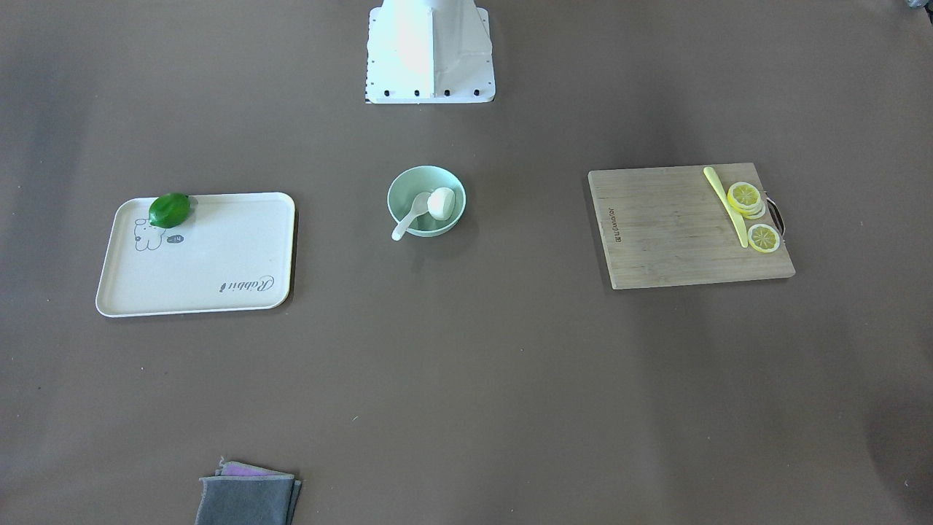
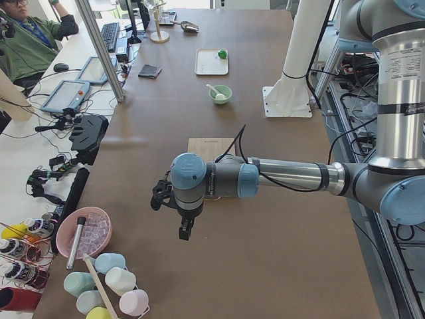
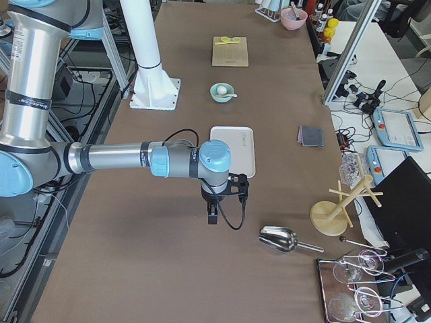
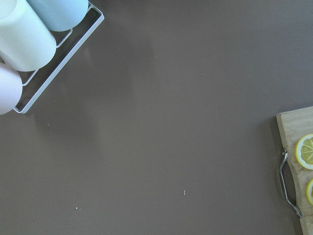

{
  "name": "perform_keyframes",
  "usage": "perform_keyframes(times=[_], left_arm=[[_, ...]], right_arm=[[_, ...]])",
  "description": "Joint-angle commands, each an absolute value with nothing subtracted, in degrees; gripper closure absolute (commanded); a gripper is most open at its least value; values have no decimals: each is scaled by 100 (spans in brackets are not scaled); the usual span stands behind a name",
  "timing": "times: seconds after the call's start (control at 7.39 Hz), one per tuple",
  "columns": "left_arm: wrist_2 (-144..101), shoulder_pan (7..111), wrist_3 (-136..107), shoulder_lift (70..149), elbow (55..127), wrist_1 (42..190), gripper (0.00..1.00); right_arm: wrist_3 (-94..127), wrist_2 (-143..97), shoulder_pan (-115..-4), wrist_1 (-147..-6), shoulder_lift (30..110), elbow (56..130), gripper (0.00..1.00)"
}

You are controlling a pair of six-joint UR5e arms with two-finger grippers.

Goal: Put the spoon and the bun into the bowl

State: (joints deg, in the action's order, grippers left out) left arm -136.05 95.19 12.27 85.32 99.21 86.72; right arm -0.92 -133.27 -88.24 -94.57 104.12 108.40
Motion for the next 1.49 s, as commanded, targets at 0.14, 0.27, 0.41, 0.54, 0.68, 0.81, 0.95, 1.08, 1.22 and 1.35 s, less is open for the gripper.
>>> perform_keyframes(times=[0.14, 0.27, 0.41, 0.54, 0.68, 0.81, 0.95, 1.08, 1.22, 1.35], left_arm=[[-13605, 9519, 1230, 8525, 9914, 8666, 2], [-13605, 9519, 1230, 8525, 9923, 8666, 2], [-13605, 9519, 1239, 8525, 9923, 8666, 2], [-13605, 9519, 1239, 8525, 9923, 8666, 2], [-13605, 9519, 1239, 8525, 9923, 8666, 2], [-13605, 9519, 1239, 8525, 9923, 8675, 2], [-13605, 9519, 1239, 8517, 9923, 8675, 2], [-13605, 9519, 1239, 8473, 9932, 8675, 2], [-13605, 9519, 1239, 8447, 9958, 8675, 2], [-13605, 9519, 1239, 8333, 10089, 8675, 2]], right_arm=[[-88, -13333, -8824, -9457, 10433, 10811, 0], [-88, -13333, -8824, -9457, 10433, 10811, 0], [-88, -13333, -8824, -9448, 10433, 10811, 0], [-88, -13324, -8824, -9448, 10433, 10819, 0], [-88, -13324, -8824, -9448, 10433, 10819, 0], [-88, -13324, -8824, -9457, 10433, 10819, 0], [-88, -13324, -8824, -9457, 10433, 10819, 0], [-97, -13324, -8824, -9448, 10433, 10819, 0], [-97, -13307, -8824, -9448, 10433, 10819, 0], [-97, -13307, -8824, -9448, 10433, 10828, 0]])
